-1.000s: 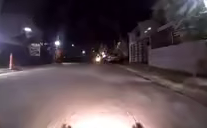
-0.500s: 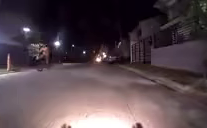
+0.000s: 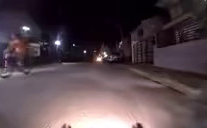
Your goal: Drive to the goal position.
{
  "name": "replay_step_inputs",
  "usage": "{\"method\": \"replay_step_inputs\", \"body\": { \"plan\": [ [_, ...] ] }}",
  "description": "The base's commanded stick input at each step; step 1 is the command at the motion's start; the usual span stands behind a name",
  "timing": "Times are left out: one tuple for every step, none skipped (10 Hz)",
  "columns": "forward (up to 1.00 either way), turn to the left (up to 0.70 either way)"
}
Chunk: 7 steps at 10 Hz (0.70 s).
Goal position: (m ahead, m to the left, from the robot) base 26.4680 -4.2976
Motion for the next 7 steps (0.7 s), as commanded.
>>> {"method": "replay_step_inputs", "body": {
  "plan": [
    [0.60,0.00],
    [0.60,0.00],
    [0.60,0.00],
    [0.60,0.00],
    [0.60,0.00],
    [0.60,0.00],
    [0.60,0.00]
  ]
}}
